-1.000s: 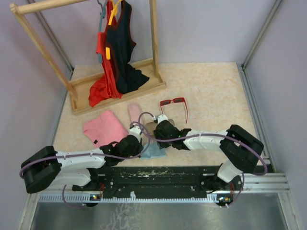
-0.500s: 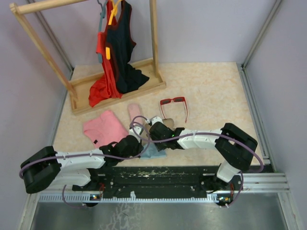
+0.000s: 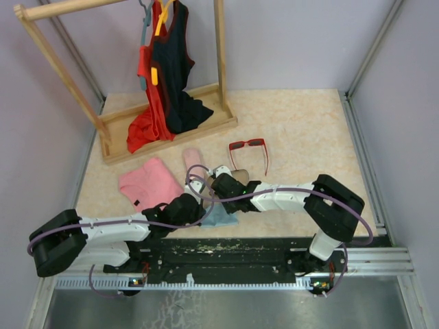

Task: Organize the sunglasses
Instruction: Adjust the glasses cleaning cloth at the center of the board.

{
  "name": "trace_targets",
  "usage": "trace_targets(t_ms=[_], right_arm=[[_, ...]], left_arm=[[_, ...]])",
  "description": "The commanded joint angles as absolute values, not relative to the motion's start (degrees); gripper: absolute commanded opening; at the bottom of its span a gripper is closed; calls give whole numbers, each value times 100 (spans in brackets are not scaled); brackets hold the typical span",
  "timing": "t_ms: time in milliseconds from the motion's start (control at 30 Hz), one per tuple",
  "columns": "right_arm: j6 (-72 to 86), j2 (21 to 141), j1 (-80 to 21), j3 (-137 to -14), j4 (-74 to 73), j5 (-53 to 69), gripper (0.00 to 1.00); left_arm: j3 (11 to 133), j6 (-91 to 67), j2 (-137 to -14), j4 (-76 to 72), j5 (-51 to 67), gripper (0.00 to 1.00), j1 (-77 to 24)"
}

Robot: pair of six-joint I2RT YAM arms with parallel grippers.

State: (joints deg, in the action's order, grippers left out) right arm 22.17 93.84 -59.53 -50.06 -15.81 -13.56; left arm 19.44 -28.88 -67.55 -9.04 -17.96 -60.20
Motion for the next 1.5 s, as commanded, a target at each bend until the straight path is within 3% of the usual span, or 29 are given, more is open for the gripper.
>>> trace_targets(t_ms=[0,367,700,1033,1467], right_arm=[[2333,9518,-6012,-4872,-1676,-1158,0],[2189,7660,-6125,-4163,-805,-1220,0],[2005,5915,-6524,-3781,-1243,-1484,0],[2149,5261,-6698,-3718,-2043,-1665,0],[2581,5489,-6701,-4074,-2579,-1411,0]], left_arm=[[1914,-2941,-6688,-1080,-1693,0,-5994],[2122,-2680,-5879,-784,-786,0,-6001],[2361,-2387,-4436,174,-568,0,-6008],[2480,-2334,-4266,507,-505,0,-6003],[2827,-2458,-5159,472,-589,0,-6004]])
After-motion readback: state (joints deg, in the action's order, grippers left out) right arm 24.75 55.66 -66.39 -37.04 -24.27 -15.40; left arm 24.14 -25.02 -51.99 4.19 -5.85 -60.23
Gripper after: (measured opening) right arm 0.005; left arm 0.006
